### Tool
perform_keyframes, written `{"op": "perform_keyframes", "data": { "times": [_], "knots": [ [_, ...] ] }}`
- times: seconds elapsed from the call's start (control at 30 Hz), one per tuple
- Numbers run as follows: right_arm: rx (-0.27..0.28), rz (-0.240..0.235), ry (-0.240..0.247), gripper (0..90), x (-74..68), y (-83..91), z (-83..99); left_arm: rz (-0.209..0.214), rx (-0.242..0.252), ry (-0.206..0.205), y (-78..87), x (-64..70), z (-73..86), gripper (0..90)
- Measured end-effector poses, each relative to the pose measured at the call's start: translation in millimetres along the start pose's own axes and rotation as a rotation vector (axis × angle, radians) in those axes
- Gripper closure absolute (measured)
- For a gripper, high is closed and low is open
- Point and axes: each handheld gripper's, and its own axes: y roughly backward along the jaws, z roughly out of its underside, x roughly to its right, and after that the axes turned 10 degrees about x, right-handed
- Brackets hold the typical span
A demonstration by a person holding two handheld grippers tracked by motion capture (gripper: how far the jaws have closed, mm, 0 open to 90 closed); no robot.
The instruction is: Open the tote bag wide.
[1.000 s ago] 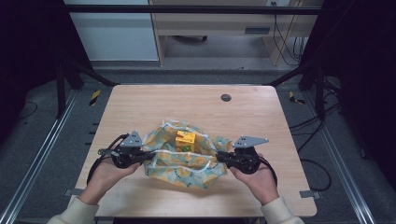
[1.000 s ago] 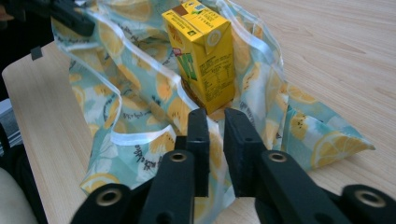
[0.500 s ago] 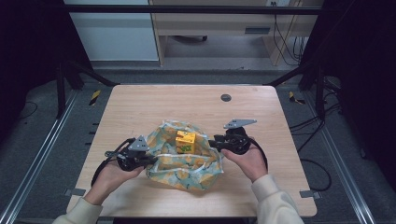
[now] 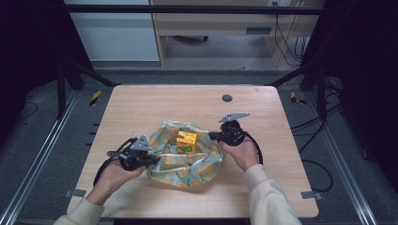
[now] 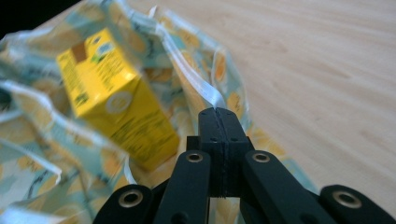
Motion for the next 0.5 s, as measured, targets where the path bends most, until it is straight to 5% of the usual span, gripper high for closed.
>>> {"op": "perform_keyframes", "data": {
  "times": [0.23,0.5],
  "knots": [
    [0.057,0.027,-0.060,90.0,24.5,-6.6,-11.6,0.008,-0.027,-0.007,-9.0,3.2,2.2,89.7],
    [0.006,0.065,-0.097,90.0,39.1,-27.4,5.6,-0.004,-0.112,-0.033,-22.8,7.2,15.9,89.7]
  ]
}}
